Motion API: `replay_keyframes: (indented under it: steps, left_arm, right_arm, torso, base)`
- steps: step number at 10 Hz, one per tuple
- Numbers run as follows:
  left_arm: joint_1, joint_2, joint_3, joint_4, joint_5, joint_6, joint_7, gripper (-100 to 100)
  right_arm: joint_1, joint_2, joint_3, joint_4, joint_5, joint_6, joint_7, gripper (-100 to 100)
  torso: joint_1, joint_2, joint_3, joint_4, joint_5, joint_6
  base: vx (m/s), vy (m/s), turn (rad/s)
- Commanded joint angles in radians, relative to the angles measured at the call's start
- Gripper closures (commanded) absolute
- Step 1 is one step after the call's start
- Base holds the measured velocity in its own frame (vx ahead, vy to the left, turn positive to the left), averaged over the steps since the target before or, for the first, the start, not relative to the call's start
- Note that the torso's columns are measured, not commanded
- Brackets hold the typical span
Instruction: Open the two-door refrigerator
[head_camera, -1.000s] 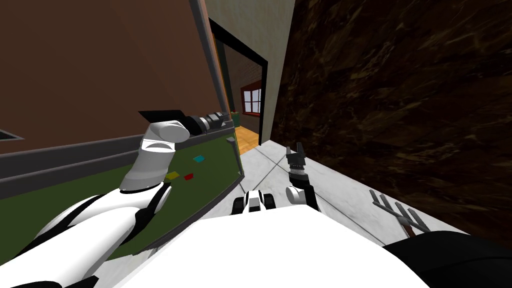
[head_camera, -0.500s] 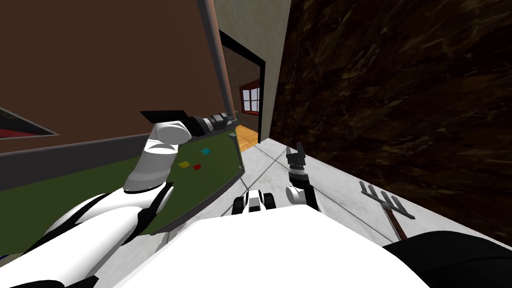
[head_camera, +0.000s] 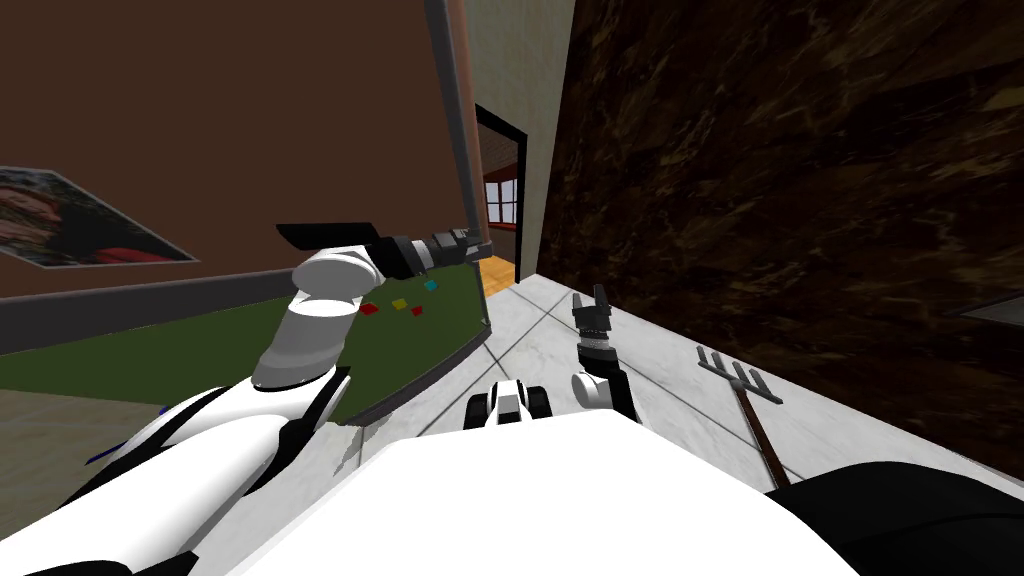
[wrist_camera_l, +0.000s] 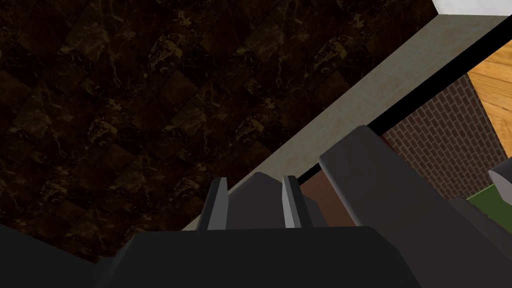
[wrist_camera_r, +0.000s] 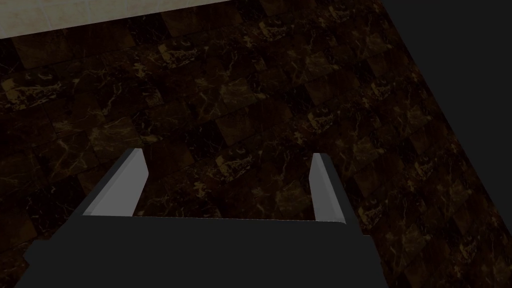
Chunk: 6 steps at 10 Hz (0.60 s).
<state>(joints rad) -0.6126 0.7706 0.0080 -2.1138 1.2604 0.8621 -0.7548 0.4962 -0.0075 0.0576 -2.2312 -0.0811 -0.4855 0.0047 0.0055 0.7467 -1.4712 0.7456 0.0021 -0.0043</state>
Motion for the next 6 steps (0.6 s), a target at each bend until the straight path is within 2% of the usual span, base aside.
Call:
replay_keyframes:
  steps: [1,2,4,5,6]
  left_arm:
    - [0.003,-0.007,-0.007,-0.03,0.012,0.003,0.003,100]
    - [0.005,-0.006,-0.019,-0.035,0.053,0.007,-0.018,100]
    - [-0.001,0.0,-0.025,-0.035,0.117,0.003,-0.063,100]
    - [-0.001,0.0,-0.025,-0.035,0.128,0.003,-0.063,100]
    - [-0.004,0.002,-0.028,-0.035,0.166,0.001,-0.086,100]
  right_arm:
    - [0.0,0.0,0.0,0.0,0.0,0.0,0.0,0]
    - [0.0,0.0,0.0,0.0,0.0,0.0,0.0,0]
    - [0.0,0.0,0.0,0.0,0.0,0.0,0.0,0]
    - [0.0,0.0,0.0,0.0,0.0,0.0,0.0,0]
    - [0.0,0.0,0.0,0.0,0.0,0.0,0.0,0]
  torso:
    - [-0.002,0.001,0.001,-0.001,-0.001,0.002]
    - [-0.003,-0.01,-0.006,-0.002,-0.002,0.001]
    - [0.0,-0.005,-0.003,-0.005,0.0,0.003]
    - [0.001,-0.003,-0.001,-0.004,0.001,0.001]
    - [0.002,-0.005,-0.002,-0.004,0.002,-0.001]
  base:
    - [-0.16,0.016,-0.029]
    - [-0.165,0.045,-0.077]
    - [-0.279,0.14,-0.129]
    - [-0.257,0.079,-0.061]
    - [-0.238,0.069,-0.053]
